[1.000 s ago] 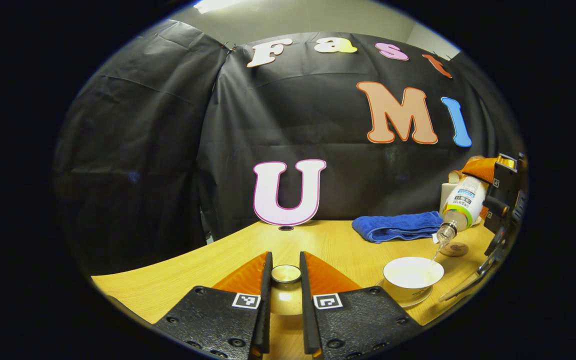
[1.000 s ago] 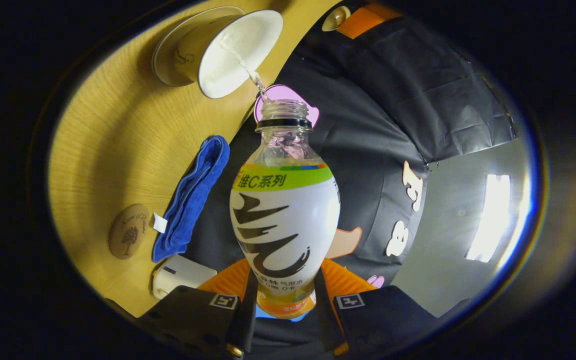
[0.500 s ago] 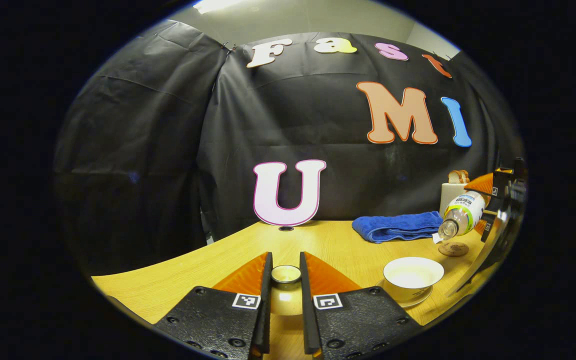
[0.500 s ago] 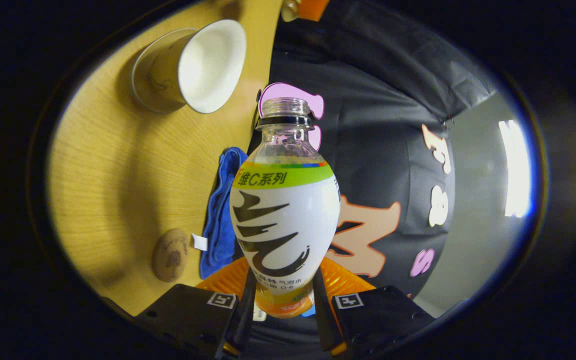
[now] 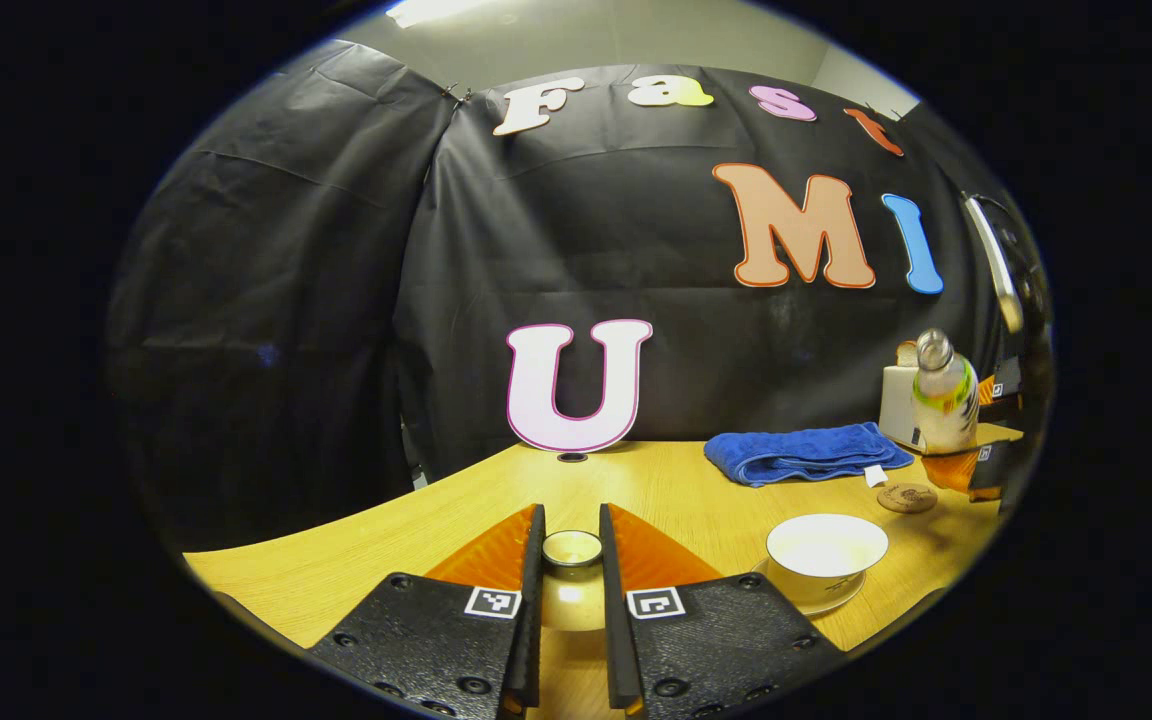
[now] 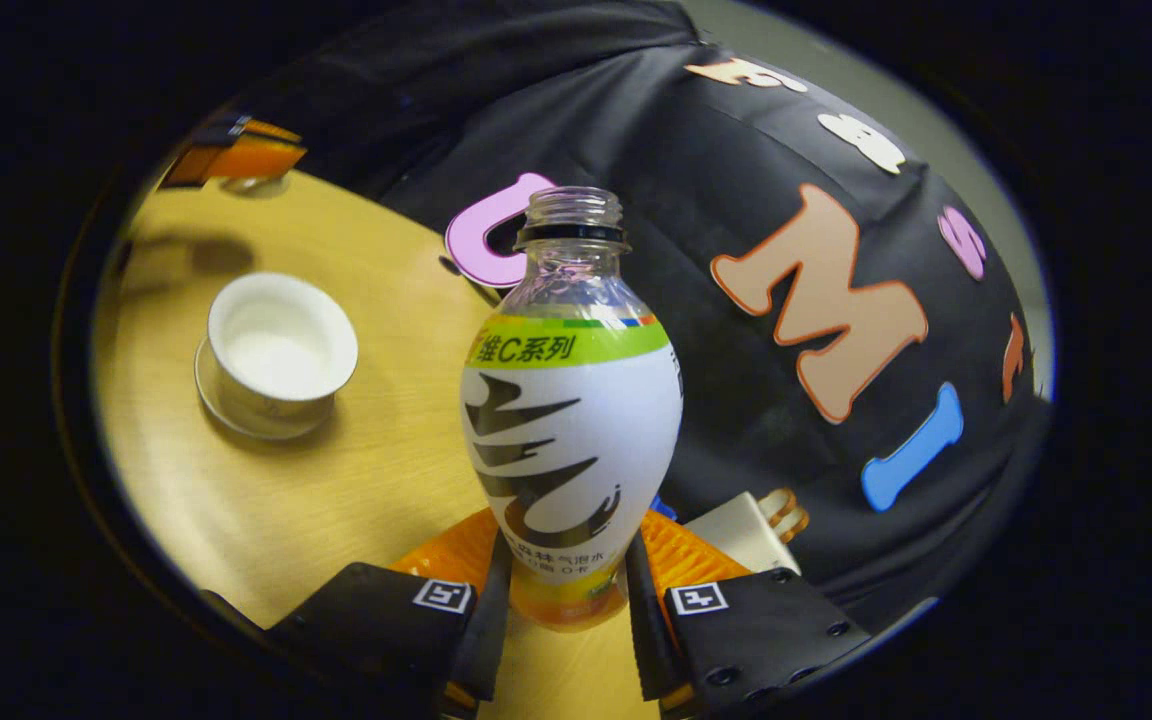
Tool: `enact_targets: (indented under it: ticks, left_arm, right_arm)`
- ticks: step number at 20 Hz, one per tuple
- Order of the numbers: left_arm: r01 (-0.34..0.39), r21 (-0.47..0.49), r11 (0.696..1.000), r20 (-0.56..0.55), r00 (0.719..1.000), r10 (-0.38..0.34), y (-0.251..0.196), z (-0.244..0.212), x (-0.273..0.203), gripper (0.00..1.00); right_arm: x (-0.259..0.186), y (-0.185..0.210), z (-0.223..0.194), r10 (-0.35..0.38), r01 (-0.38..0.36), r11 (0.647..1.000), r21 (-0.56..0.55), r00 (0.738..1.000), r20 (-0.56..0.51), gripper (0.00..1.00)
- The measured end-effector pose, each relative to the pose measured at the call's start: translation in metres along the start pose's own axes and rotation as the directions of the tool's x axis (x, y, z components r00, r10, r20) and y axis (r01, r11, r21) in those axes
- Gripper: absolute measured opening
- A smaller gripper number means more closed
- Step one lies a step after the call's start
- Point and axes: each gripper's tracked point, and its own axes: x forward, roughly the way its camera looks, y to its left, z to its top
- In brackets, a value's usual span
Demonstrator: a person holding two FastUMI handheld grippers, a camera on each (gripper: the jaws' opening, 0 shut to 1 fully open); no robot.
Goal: Open the teacup lid with one hand, grasp the water bottle and pour water into the teacup with the other hand; after pouring, place the water bottle on the coaster and then close the teacup lid.
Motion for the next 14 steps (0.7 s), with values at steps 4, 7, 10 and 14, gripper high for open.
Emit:
enact_targets:
  ticks: [4,7,10,14]
  left_arm:
    - [0.000,0.000,1.000,0.000,1.000,0.000,0.000,0.000,0.000,0.24]
    - [0.000,0.000,1.000,0.000,1.000,0.000,0.000,0.000,0.000,0.24]
    - [0.000,0.000,1.000,0.000,1.000,0.000,0.000,0.000,0.000,0.24]
    - [0.000,0.000,1.000,-0.001,1.000,0.000,0.000,0.000,0.000,0.24]
  right_arm:
    - [0.018,-0.028,0.002,0.022,-0.027,0.928,0.370,1.000,0.018,0.57]
    - [0.024,-0.037,-0.011,0.039,-0.037,0.838,0.544,0.999,0.008,0.57]
    - [0.032,-0.051,-0.022,0.028,-0.027,0.771,0.637,1.000,0.009,0.57]
    - [0.044,-0.054,-0.031,0.041,-0.031,0.674,0.738,0.999,0.004,0.59]
